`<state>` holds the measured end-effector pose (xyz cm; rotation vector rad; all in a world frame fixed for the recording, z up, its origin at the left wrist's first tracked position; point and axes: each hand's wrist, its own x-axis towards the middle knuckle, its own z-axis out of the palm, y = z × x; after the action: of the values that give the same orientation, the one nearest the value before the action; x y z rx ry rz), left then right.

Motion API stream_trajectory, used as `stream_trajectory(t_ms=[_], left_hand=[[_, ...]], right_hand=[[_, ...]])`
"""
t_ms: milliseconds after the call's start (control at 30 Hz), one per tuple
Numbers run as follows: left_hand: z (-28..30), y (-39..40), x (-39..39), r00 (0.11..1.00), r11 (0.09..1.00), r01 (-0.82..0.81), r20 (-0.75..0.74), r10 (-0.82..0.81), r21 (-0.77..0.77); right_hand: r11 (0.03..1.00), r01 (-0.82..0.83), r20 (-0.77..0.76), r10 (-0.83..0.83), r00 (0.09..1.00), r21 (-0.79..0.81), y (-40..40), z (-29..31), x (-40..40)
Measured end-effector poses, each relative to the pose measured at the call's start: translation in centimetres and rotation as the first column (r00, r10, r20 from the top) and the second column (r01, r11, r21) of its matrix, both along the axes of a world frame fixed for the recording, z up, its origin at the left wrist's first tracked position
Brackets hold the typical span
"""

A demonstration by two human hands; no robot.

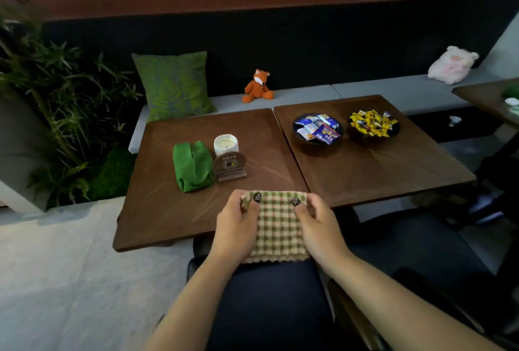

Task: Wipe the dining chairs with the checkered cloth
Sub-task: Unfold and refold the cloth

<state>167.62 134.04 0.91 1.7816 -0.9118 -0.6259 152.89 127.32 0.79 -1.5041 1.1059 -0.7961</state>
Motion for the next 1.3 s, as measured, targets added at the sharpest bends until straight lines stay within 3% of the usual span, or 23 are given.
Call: stream_trajectory(t_ms=[133,267,433,600,667,733,900,967,1133,1300], left_hand=[[-4.9,-1.7,-0.1,0.995,0.998,-0.015,0.1,0.01,0.057],[-8.5,-5.6,2.2,0.992,0.99,-0.038,0.123,0.021,0.139],[-12.0,-12.3,5.1,0.989,0.955,-0.056,0.15,0.013,0.291],[-16.0,-15.3,5.5,0.982,0.946,-0.133,0.169,0.085,0.297],[-17.5,-15.1,5.0,0.945,0.956,-0.073,0.327,-0.025,0.283],[-18.9,-14.6,4.5,0.866,0.941,0.029,0.461,-0.193,0.338],[-21.5,-14.3,4.3,0.64,0.775,0.107,0.554,-0.533,0.622],[-22.0,-14.5,4.4,0.627,0.742,0.079,0.545,-0.556,0.666],[-21.8,-15.0,4.3,0.67,0.735,0.067,0.515,-0.534,0.674],[-19.5,-13.0,5.0,0.741,0.772,0.059,0.491,-0.459,0.633]], right_hand=[[0.998,0.066,-0.166,-0.067,0.984,-0.011,-1.5,-4.3,1.5],[0.998,-0.061,-0.321,0.053,0.946,-0.014,-7.1,-7.8,3.1],[0.97,-0.24,-0.394,0.213,0.894,-0.02,-15.6,-11.8,5.4],[0.948,-0.247,-0.557,0.096,0.825,-0.202,-19.5,-15.4,7.4],[0.829,-0.388,-0.686,0.008,0.728,-0.402,-19.4,-16.6,7.1],[0.719,-0.521,-0.717,0.046,0.695,-0.46,-18.9,-17.7,6.6],[0.68,-0.711,-0.853,0.253,0.457,-0.179,-18.9,-21.1,5.4],[0.655,-0.741,-0.865,0.279,0.418,-0.147,-19.9,-21.6,5.6],[0.634,-0.763,-0.851,0.326,0.412,-0.126,-21.1,-20.8,6.1],[0.759,-0.595,-0.723,0.253,0.643,-0.263,-19.4,-18.6,6.0]])
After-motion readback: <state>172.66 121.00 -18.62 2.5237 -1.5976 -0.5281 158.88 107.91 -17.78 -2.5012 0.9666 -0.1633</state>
